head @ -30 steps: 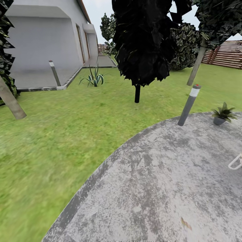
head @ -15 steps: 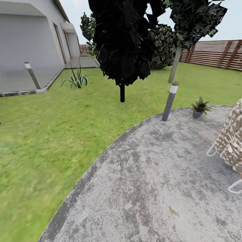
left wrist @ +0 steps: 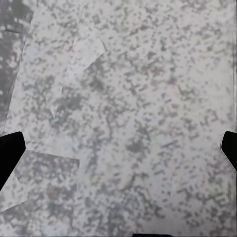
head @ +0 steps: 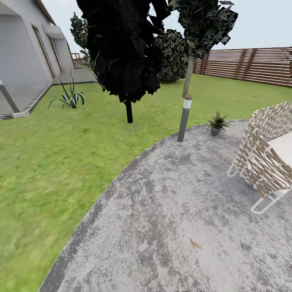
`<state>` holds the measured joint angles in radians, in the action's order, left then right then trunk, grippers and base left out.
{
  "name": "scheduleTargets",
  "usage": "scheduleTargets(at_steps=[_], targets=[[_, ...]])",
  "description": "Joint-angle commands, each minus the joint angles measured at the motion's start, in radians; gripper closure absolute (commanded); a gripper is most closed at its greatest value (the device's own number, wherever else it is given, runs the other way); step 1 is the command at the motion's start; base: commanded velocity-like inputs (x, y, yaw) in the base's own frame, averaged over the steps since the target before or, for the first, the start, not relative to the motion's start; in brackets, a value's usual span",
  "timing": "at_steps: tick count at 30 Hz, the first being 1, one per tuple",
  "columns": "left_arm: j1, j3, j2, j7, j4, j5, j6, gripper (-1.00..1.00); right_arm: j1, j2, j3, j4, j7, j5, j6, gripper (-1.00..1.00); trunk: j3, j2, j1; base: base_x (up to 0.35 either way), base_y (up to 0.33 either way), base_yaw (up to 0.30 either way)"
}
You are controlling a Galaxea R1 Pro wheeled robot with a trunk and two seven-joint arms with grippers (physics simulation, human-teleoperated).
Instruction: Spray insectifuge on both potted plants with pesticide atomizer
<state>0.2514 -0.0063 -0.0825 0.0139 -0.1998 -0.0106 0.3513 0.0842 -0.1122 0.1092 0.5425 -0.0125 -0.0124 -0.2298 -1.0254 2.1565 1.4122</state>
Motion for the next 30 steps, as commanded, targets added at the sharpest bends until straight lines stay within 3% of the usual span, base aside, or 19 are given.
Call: scheduleTargets(at_steps=[1, 21, 30], targets=[[0.0, -0.001, 0.0, 0.001, 0.0, -0.001, 0.003, -1.0, 0.001, 0.0, 0.001, -0.001, -0.001, -0.001, -0.003, -1.0, -0.004, 0.008, 0.004, 0.0, 0.0, -0.295], [0.0, -0.001, 0.0, 0.001, 0.0, -0.001, 0.003, -1.0, 0.0, 0.0, 0.001, -0.001, -0.001, -0.001, -0.003, -1.0, -0.067, 0.148, 0.08, 0.0, 0.0, -0.297], [0.0, -0.001, 0.0, 0.001, 0.0, 0.0, 0.003, -1.0, 0.0, 0.0, 0.001, -0.001, -0.001, -0.001, -0.003, -1.0, -0.067, 0.148, 0.08, 0.0, 0.0, -0.3]])
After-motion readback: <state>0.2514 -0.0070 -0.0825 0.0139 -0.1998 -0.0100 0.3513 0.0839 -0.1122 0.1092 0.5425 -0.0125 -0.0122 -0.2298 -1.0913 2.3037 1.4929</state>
